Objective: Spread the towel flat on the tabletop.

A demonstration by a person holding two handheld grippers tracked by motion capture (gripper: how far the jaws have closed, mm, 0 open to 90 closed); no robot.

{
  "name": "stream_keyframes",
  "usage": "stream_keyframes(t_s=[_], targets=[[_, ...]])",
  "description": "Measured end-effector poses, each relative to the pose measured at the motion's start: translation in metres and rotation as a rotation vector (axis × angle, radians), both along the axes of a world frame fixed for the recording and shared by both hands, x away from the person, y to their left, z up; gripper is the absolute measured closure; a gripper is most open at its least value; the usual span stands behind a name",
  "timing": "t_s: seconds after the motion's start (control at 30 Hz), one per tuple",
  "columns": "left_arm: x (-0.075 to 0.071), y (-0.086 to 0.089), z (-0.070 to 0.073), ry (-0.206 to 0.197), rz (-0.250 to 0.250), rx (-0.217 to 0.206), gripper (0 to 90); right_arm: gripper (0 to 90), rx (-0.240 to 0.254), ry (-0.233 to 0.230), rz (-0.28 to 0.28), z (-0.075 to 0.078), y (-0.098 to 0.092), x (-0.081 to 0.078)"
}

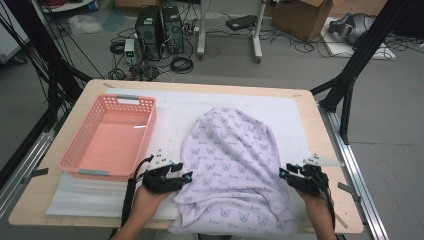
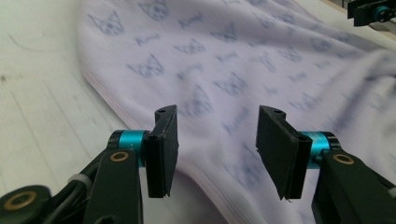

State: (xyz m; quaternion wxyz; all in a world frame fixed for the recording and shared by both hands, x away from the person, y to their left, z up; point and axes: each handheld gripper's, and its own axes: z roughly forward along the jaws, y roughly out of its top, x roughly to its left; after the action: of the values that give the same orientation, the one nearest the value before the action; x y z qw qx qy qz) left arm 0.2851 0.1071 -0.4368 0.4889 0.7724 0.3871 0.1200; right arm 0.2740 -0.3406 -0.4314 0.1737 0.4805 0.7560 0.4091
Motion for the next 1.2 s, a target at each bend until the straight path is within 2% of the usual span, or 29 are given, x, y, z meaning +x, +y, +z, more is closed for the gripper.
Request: stream_keyframes(t_s=[0.13,0.23,0.3,0.43,0.53,0.6,0.63,0.73,0.8,0.87,0.93,0.97,1.0,1.1,1.2], targets=[[0.03,-0.002,0.001,0.0,0.07,-0.064,46.2,55.8,0.015,-0.012,-0.02,-0.002,0.003,0.029],[0.047,-0.002,0.001,0.014,0.1,-0.068,48.9,54.6,-0.02,0.007,-0.015,-0.001,0.006,0.042],[0.055,-0.002,0.001,0.018,0.118,-0.072,48.6,54.4,-0.024,0.004,-0.013,0.002,0.007,0.046],[0.069,-0.002,0.003,0.024,0.138,-0.043,44.9,53.7,-0.031,-0.003,-0.01,0.007,0.006,0.052],[0.077,-0.003,0.01,0.012,0.155,-0.042,42.1,53.6,-0.047,0.002,-0.014,0.007,0.006,0.06],[0.083,-0.004,0.014,0.004,0.152,-0.03,41.5,53.5,-0.049,-0.007,-0.024,0.006,0.005,0.067],[0.086,-0.005,0.015,-0.007,0.164,-0.047,41.0,52.9,-0.047,-0.005,-0.038,0.005,0.005,0.071],[0.099,-0.008,0.017,0.01,0.175,-0.043,40.3,52.7,-0.045,0.006,-0.069,0.0,0.007,0.088],[0.107,-0.012,0.017,0.017,0.182,-0.042,40.3,52.4,-0.051,0.011,-0.077,-0.003,0.01,0.099],[0.115,-0.016,0.016,0.018,0.185,-0.021,40.0,52.0,-0.046,0.008,-0.072,-0.002,0.015,0.11],[0.12,-0.018,0.014,-0.008,0.204,0.01,40.4,52.0,-0.039,0.006,-0.067,0.0,0.018,0.116],[0.123,-0.019,0.012,-0.017,0.218,-0.003,41.4,51.9,-0.042,0.011,-0.062,0.0,0.02,0.12],[0.126,-0.018,0.009,-0.008,0.232,-0.015,41.7,52.1,-0.043,0.017,-0.06,-0.001,0.021,0.122],[0.133,-0.018,-0.003,0.034,0.241,-0.014,41.6,60.1,-0.057,0.044,-0.046,-0.004,0.028,0.129],[0.135,-0.024,-0.01,0.06,0.22,0.002,42.6,82.9,-0.094,0.043,-0.011,-0.006,0.032,0.13]])
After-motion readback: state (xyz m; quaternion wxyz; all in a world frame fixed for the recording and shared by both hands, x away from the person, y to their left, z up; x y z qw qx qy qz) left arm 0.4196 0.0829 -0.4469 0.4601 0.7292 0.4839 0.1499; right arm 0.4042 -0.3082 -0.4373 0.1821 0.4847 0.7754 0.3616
